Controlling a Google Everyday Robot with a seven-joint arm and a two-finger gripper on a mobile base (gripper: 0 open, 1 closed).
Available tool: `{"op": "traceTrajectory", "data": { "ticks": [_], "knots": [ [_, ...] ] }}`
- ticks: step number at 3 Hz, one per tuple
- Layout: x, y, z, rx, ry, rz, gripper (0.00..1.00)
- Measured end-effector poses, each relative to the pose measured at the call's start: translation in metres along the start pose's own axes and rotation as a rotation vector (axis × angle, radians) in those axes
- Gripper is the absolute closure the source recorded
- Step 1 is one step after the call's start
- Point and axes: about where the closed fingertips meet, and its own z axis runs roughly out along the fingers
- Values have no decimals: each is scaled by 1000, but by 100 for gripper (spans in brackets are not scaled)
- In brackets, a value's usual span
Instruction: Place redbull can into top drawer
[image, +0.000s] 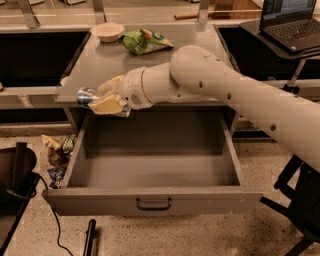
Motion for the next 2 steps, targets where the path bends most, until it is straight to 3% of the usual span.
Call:
{"op": "traceTrajectory", "data": {
  "ticks": [1, 2],
  "knots": [
    [18, 8, 6, -20, 83, -38, 100],
    [65, 18, 0, -2, 235, -69, 100]
  ]
}}
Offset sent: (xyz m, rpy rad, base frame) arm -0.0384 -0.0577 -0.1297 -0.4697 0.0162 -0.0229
